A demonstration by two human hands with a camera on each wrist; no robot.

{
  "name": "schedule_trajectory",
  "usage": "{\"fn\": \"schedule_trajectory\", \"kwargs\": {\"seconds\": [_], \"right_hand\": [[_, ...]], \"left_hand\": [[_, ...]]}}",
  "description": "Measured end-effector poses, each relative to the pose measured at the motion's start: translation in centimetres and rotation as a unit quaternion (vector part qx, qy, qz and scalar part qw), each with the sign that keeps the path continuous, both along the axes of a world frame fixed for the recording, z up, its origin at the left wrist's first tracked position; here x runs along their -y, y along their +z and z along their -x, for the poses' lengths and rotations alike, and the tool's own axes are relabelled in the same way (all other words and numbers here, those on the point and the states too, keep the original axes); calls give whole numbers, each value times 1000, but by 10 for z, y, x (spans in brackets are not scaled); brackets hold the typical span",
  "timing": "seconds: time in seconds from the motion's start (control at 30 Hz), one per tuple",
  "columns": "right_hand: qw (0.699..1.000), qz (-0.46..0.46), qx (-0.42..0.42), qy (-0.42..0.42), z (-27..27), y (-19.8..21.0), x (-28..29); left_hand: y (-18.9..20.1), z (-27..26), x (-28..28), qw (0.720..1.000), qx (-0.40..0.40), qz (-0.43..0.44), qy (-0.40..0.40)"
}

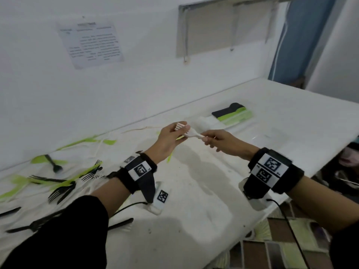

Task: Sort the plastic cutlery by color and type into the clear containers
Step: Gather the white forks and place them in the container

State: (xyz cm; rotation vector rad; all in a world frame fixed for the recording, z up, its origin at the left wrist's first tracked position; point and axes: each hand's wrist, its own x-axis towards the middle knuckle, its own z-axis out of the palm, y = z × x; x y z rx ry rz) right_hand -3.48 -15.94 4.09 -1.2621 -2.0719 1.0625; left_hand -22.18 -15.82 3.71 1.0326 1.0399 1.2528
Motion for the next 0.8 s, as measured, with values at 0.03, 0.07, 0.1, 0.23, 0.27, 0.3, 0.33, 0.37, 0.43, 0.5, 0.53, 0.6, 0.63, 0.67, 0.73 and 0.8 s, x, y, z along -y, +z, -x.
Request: {"fn": "schedule_trajectory", "kwargs": {"seconds": [0.03, 0.07, 0.1, 0.23, 0.27, 0.3, 0.33, 0.37, 0.43, 0.5, 0.53, 0.6, 0.63, 0.67, 0.73, 0.8], "right_hand": [[1000, 0, 2, -6, -14, 1, -4], [1000, 0, 4, -11, -28, 1, -7], [1000, -3, 8, -15, -41, 2, -11], [999, -19, 40, 5, -89, 4, -30], [998, -22, 49, 13, -101, 5, -35], [998, -26, 60, 22, -114, 5, -42], [996, -34, 76, 34, -125, 6, -49], [994, -41, 95, 46, -137, 6, -56], [988, -46, 134, 67, -158, 4, -69], [983, -47, 156, 88, -174, 1, -80], [981, -51, 160, 97, -179, -2, -85], [976, -72, 170, 116, -183, -8, -94], [971, -88, 179, 128, -183, -13, -99], [965, -106, 193, 142, -181, -17, -102], [948, -133, 229, 174, -177, -28, -108], [935, -140, 248, 213, -172, -39, -112]], "left_hand": [[0, -13, -4, 1000, -5, -4, -9], [0, -25, -9, 1000, -8, -7, -17], [1, -37, -13, 1000, -11, -7, -23], [1, -78, -27, 999, -38, -9, -36], [0, -86, -30, 997, -61, -10, -39], [-1, -94, -33, 995, -92, -11, -47], [-2, -102, -35, 990, -128, -12, -61], [-4, -109, -36, 982, -170, -15, -76], [-8, -122, -38, 959, -265, -33, -96], [-14, -137, -38, 926, -363, -61, -83], [-17, -144, -37, 909, -404, -76, -70], [-24, -158, -35, 883, -456, -101, -47], [-28, -164, -34, 871, -477, -113, -38], [-32, -168, -33, 855, -503, -123, -27], [-39, -174, -30, 818, -558, -139, -10], [-42, -180, -27, 777, -616, -128, -19]]}}
